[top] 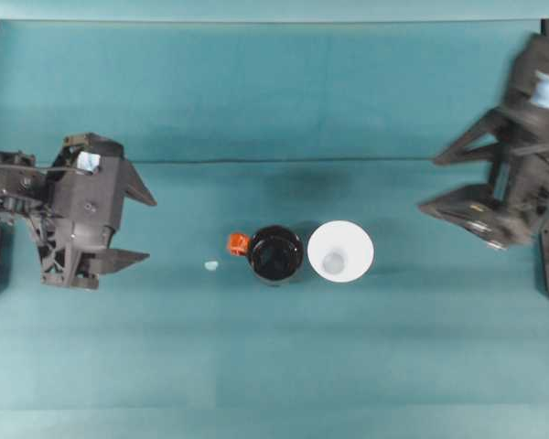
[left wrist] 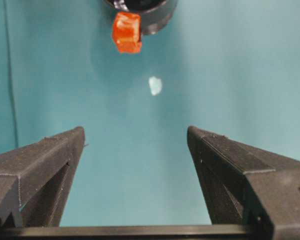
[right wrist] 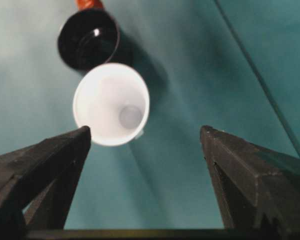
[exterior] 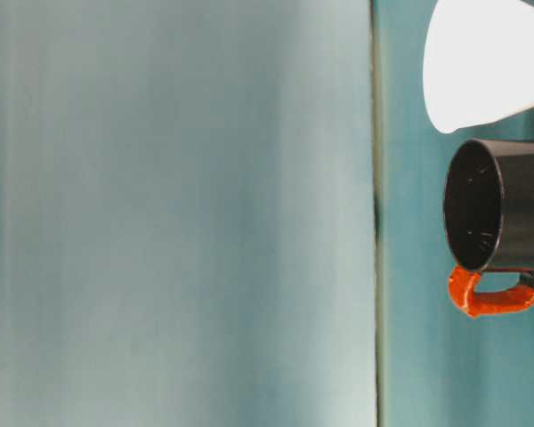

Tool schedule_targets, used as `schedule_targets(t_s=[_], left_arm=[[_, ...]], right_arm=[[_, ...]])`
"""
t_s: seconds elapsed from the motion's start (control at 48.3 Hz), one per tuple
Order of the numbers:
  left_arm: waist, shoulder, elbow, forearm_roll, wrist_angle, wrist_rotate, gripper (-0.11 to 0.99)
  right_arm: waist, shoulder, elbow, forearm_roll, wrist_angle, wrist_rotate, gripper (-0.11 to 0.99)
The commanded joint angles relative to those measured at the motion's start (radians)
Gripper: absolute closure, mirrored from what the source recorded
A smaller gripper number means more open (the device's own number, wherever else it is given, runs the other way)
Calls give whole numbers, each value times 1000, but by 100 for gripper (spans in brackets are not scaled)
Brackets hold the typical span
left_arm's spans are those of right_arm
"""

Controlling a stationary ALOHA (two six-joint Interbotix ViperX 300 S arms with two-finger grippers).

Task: Put the paper cup into the moved red handle cup holder.

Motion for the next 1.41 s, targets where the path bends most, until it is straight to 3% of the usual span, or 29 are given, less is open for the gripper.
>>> schedule_targets(t_s=[0.0,0.207,0.621,0.932,1.387], left_arm=[[-3,-12,-11,2,-5,-2,-4],[-3,-12,-9,2,-5,-2,-4],[-2,-12,-9,0,-3,-2,-4],[-3,-12,-8,2,-3,-2,-4],[-3,-9,-11,2,-3,-3,-3]], right_arm=[[-6,212,-80,3,21,9,-8],[5,383,-153,3,66,11,-8],[34,546,-160,3,9,8,-8],[40,617,-158,3,-26,8,-8],[40,618,-158,3,-32,11,-5]])
